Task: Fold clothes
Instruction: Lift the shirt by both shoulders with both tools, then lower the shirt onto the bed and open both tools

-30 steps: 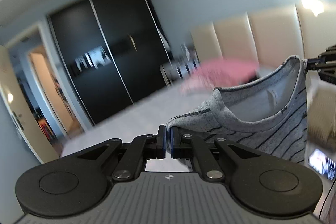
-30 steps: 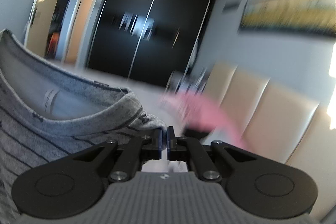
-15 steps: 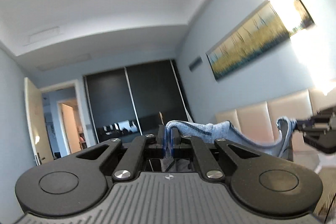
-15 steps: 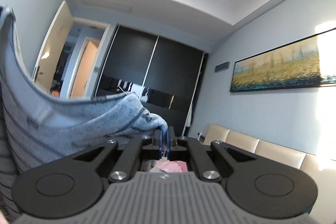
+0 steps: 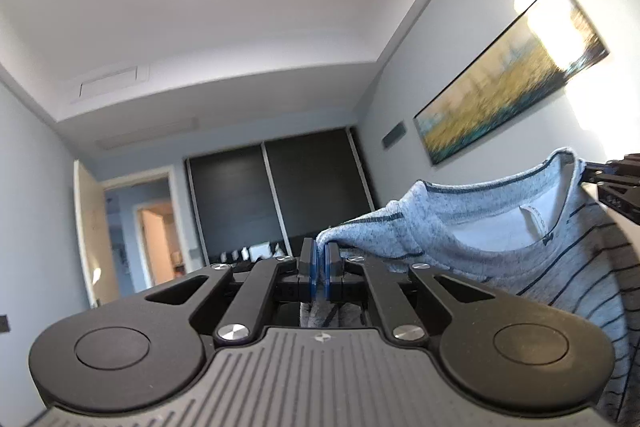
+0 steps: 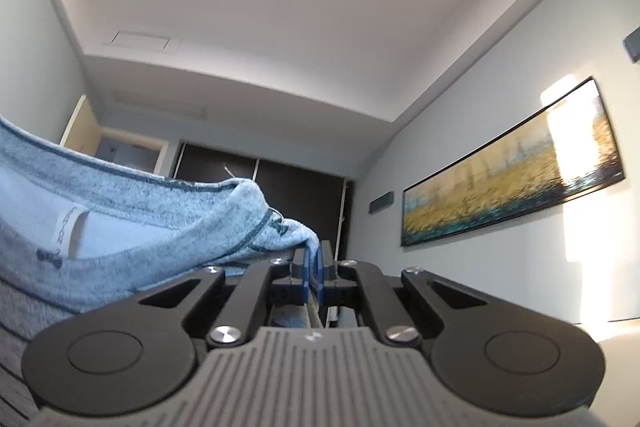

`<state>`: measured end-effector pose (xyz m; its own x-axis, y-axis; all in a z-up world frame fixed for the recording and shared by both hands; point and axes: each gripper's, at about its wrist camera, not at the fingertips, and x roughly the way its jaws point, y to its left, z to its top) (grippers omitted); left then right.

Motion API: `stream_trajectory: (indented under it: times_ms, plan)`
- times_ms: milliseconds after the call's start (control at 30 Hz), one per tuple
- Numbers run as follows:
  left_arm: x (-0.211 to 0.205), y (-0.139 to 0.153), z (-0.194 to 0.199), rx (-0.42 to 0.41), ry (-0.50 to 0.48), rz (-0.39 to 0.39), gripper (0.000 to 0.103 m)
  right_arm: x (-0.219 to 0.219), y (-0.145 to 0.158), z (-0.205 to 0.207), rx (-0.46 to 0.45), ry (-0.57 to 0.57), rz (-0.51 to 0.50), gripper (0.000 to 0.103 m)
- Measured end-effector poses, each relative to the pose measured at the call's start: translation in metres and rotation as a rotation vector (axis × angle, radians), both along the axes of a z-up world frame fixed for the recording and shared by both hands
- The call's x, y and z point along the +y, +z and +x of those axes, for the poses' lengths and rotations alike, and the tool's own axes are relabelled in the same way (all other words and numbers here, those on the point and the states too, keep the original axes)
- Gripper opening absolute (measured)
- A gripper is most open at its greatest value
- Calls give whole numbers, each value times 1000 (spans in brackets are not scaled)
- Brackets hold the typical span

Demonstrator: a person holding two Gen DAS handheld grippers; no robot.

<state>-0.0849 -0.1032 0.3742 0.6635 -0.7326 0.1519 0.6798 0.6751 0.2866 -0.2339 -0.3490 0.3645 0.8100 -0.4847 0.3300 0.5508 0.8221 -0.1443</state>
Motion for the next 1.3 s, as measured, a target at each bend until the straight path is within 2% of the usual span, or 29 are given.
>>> stream_trajectory:
  times_ms: [67,167,333,433,567,767,867,1000,1133,1233,1300]
  plan:
    - [-14,-15,19,17,35,55,2,-6,-12,17,57,7,8,4]
    - [-42,-46,60,91,72,144,2,-16,-38,51,168,15,37,4]
    - [-101,-108,137,213,130,287,2,-42,-102,126,358,11,95,4]
    - [-142,-156,185,267,196,374,2,-61,-142,179,473,17,139,4]
    - [-183,-212,249,412,245,424,2,-88,-197,252,598,18,213,4]
    - [-243,-285,323,512,275,530,2,-126,-281,352,752,16,311,4]
    - [-249,-328,345,572,266,578,3,-145,-324,400,828,14,359,4]
    - [-258,-375,365,633,262,652,3,-153,-389,422,921,10,412,4]
    - [-256,-409,380,735,248,689,10,-162,-426,448,987,29,453,6]
    - [-255,-419,385,763,261,709,18,-162,-442,453,1019,66,470,14]
    - [-243,-420,385,773,273,709,23,-163,-440,448,1013,88,488,27]
